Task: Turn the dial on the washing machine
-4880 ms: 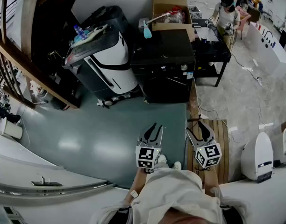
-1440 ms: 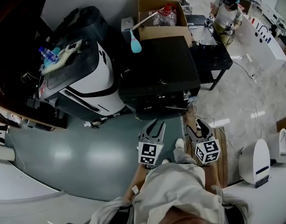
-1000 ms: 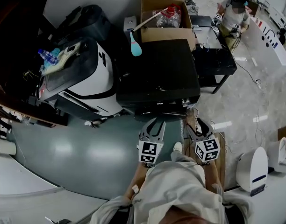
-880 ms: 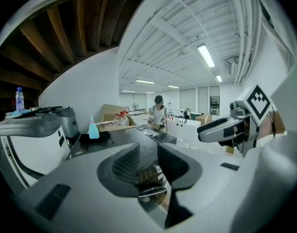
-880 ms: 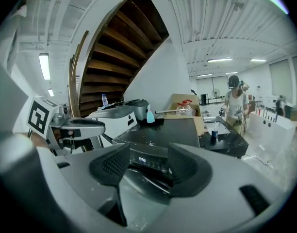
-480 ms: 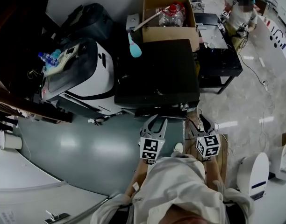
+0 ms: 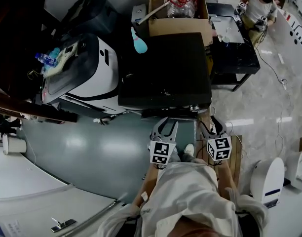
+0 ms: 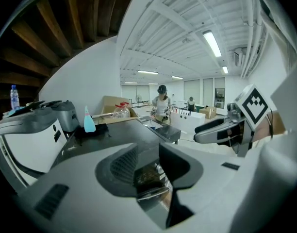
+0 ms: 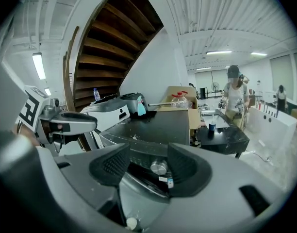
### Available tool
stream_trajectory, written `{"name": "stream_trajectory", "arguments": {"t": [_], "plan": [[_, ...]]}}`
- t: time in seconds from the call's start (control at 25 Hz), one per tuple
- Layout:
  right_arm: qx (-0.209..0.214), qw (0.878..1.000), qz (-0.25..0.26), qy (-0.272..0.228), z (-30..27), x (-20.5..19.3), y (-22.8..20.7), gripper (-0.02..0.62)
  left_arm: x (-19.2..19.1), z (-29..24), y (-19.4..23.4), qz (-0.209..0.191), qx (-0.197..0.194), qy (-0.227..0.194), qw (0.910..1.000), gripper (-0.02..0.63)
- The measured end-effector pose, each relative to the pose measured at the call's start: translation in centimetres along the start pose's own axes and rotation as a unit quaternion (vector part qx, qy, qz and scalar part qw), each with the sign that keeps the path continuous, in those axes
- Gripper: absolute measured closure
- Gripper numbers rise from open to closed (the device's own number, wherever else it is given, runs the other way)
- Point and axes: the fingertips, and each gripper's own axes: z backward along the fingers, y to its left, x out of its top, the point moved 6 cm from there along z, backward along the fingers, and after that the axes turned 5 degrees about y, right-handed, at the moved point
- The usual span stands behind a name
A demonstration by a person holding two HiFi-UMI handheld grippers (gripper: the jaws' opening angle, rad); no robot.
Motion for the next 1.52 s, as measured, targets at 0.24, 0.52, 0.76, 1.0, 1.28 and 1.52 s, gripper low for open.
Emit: {"name": "stream_trajectory", "arguments": {"t": [0.24,0.52,0.76,1.0,1.28,1.52], "plan": [[-0.008,1.0,-0.005,0.015,-2.1,-1.0,-0.6,0.354,-1.2,-2.5,0.5,0.007,-0.011,0.015,0.9998,0.479],[-0.027,0.999,-0.01,0.03,-4.3,-2.1,-1.0,0.354,-2.7,-5.5,0.9,0.005,-0.036,0.031,0.9988,0.479],[-0.044,0.998,-0.016,0.052,-6.7,-3.8,-1.1,0.354,-4.5,-8.0,1.4,0.003,-0.058,0.051,0.997,0.479],[-0.052,0.996,-0.024,0.063,-9.0,-5.6,-1.1,0.354,-6.5,-10.0,1.3,-0.007,-0.074,0.074,0.9944,0.479],[-0.062,0.996,-0.014,0.07,-11.8,-7.5,-0.8,0.351,-8.8,-11.8,1.1,-0.016,-0.083,0.089,0.9925,0.479],[-0.081,0.994,0.001,0.077,-13.4,-8.9,-0.9,0.341,-10.8,-12.6,0.7,-0.015,-0.083,0.092,0.9922,0.479]]}}
